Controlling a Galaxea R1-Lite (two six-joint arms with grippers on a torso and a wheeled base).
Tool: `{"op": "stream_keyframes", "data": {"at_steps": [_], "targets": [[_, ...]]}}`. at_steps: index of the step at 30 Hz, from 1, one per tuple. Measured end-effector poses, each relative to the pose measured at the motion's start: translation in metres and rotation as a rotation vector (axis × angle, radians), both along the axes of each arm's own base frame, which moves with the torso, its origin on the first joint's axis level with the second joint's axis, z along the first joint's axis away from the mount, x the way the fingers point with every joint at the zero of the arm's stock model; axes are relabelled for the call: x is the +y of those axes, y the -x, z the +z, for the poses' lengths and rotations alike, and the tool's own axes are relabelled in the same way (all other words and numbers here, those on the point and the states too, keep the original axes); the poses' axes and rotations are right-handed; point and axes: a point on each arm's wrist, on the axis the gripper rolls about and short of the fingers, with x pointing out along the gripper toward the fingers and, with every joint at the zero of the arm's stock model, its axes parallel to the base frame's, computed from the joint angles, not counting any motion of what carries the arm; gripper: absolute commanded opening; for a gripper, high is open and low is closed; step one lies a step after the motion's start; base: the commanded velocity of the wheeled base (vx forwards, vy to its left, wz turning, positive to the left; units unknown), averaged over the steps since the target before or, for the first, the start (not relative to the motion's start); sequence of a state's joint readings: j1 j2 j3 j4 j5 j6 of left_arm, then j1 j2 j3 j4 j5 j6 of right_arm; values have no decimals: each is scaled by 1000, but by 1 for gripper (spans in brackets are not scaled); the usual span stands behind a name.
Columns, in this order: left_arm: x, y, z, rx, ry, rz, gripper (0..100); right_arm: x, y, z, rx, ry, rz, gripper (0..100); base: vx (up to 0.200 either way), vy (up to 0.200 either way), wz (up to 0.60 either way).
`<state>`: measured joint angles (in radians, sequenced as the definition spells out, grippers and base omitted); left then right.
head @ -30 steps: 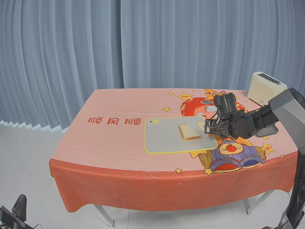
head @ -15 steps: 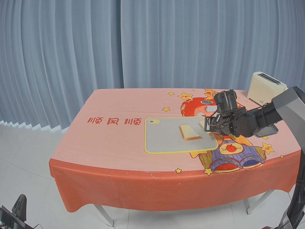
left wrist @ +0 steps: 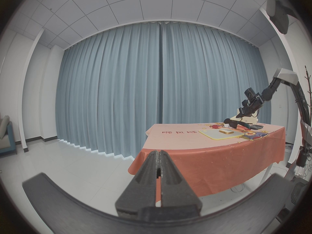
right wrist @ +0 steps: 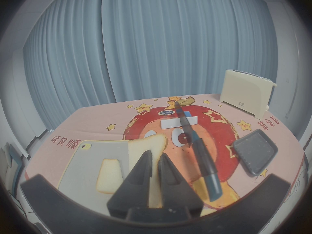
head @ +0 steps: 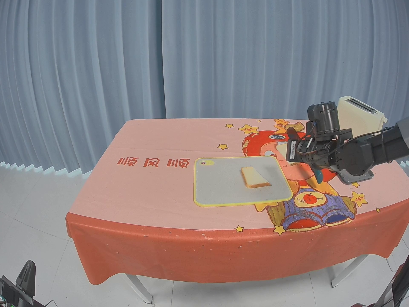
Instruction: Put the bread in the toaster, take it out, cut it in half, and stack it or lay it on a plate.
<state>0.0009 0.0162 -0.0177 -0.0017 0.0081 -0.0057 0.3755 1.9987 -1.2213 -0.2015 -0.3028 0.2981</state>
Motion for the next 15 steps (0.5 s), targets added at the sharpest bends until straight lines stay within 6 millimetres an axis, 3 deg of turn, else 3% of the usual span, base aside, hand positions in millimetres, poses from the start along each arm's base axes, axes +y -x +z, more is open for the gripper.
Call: {"op": "stream_keyframes", "data": {"at_steps": [15], "targets": [[0, 0, 0, 0, 0, 0, 0, -26, 52, 15, 2, -4, -16, 0, 0, 0, 0]]}}
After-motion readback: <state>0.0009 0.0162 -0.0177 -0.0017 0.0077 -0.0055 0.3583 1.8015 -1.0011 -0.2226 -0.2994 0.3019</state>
